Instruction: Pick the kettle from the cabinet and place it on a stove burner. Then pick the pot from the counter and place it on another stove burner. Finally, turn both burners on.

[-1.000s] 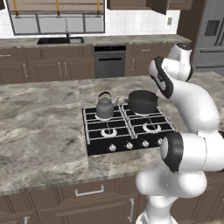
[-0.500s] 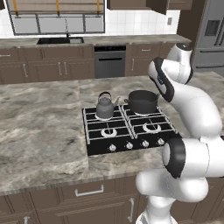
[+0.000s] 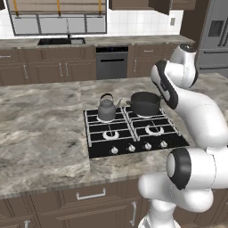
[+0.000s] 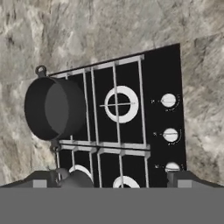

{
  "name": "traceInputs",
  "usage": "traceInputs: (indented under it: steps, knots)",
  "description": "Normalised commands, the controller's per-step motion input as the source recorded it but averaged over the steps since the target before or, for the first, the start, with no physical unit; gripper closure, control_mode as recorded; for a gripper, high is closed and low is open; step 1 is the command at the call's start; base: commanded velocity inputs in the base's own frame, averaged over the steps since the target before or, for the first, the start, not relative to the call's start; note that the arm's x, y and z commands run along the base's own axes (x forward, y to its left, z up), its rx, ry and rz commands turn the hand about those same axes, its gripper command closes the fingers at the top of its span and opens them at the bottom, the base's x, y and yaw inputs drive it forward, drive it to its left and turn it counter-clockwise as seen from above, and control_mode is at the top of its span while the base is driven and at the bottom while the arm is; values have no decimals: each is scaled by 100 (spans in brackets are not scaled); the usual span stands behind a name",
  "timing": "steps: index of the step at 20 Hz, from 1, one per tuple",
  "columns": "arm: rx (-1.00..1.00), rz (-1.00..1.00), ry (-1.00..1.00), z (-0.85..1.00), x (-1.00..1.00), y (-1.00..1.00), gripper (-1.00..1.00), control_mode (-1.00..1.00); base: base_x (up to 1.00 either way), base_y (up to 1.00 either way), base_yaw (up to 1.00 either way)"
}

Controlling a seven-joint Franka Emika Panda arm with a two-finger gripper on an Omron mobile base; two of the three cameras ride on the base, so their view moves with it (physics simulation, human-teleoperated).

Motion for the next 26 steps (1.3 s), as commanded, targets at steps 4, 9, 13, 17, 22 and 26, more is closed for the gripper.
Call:
traceInputs:
  steps: [4, 9, 13, 17, 22, 26]
  knots:
    - [-9, 20, -1, 10, -11, 3, -100, -100, 0, 0, 0]
    - [-8, 22, 0, 12, -9, 10, -100, -100, 0, 0, 0]
    - [-8, 23, 0, 12, -11, 13, -100, -100, 0, 0, 0]
    - [-9, 25, 0, 5, -11, 11, -100, -100, 0, 0, 0]
    - [-13, 26, 0, 0, -12, 12, -100, -100, 0, 0, 0]
    - [-16, 24, 0, 0, -16, 15, -100, -100, 0, 0, 0]
